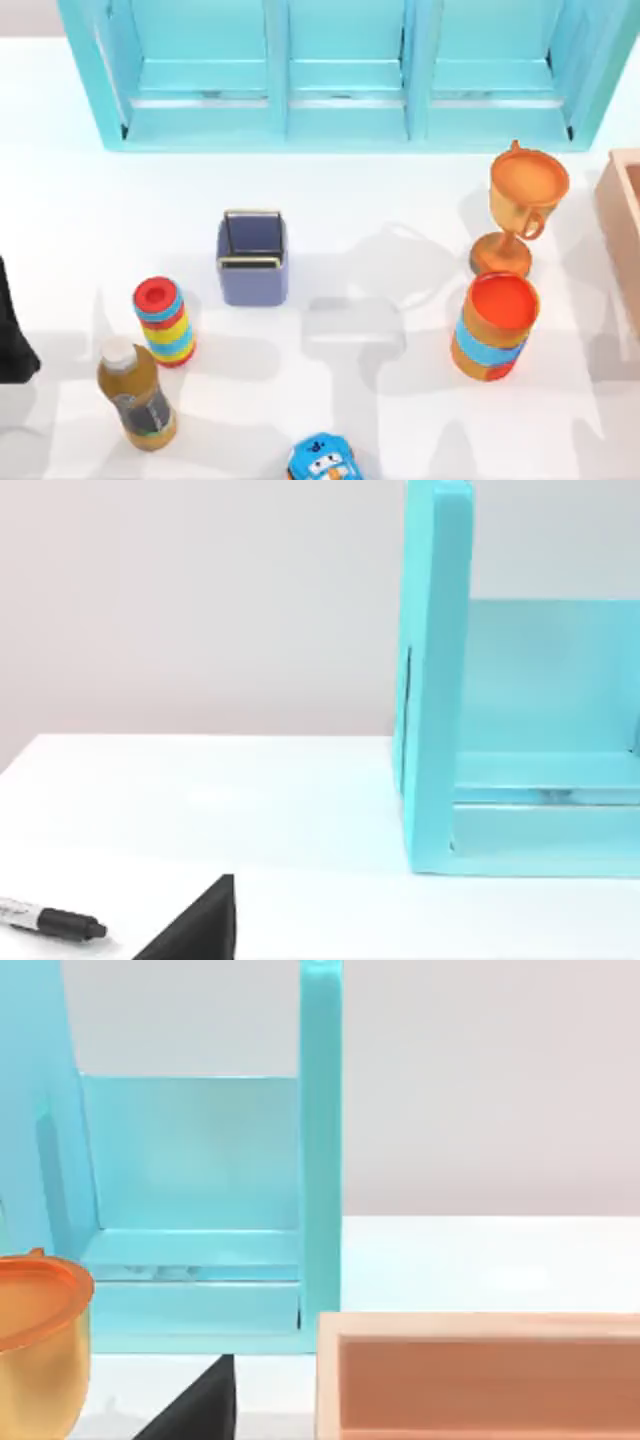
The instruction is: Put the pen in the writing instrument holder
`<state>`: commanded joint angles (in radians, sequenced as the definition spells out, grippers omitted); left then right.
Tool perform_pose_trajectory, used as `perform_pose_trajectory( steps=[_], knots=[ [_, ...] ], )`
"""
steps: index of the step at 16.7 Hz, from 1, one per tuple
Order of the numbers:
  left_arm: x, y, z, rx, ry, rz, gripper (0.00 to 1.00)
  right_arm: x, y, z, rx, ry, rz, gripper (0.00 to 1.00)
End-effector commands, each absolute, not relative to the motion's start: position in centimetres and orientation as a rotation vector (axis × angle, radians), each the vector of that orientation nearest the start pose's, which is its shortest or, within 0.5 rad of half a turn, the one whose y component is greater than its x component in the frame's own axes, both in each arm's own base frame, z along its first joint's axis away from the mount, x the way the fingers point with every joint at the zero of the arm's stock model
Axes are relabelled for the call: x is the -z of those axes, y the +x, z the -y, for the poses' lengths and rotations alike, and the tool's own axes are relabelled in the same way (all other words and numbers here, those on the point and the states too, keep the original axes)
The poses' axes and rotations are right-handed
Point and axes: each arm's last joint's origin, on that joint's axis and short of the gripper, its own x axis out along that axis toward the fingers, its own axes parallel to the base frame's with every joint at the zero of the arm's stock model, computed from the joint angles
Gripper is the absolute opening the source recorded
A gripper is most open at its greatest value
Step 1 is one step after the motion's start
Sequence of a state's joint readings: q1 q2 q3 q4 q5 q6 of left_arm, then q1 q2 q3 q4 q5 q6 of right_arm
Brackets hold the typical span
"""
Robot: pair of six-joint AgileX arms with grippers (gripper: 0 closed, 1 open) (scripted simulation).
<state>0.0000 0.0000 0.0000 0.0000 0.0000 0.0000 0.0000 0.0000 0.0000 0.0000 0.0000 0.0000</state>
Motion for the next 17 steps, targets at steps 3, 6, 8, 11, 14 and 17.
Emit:
perform_pose_trajectory(
  steps=[3,6,8,11,14,17],
  knots=[
    [-16.2,10.6,0.1,-0.001,-0.004,-0.005,1.00,-16.0,10.6,0.1,0.000,0.000,0.000,1.00],
    [-18.2,10.7,-0.2,-0.009,-0.043,-0.051,1.00,-16.0,10.6,0.1,0.000,0.000,0.000,1.00],
    [-20.4,11.2,-0.5,-0.020,-0.091,-0.107,1.00,-16.0,10.6,0.1,0.000,0.000,0.000,1.00],
    [-24.4,13.2,-1.4,-0.051,-0.194,-0.233,1.00,-16.0,10.6,0.1,0.000,0.000,0.000,1.00],
    [-28.1,17.4,-3.2,-0.103,-0.336,-0.395,1.00,-16.0,10.6,0.1,0.000,0.000,0.000,1.00],
    [-29.9,23.5,-6.4,-0.178,-0.511,-0.570,1.00,-16.0,10.6,0.1,0.000,0.000,0.000,1.00]
  ],
)
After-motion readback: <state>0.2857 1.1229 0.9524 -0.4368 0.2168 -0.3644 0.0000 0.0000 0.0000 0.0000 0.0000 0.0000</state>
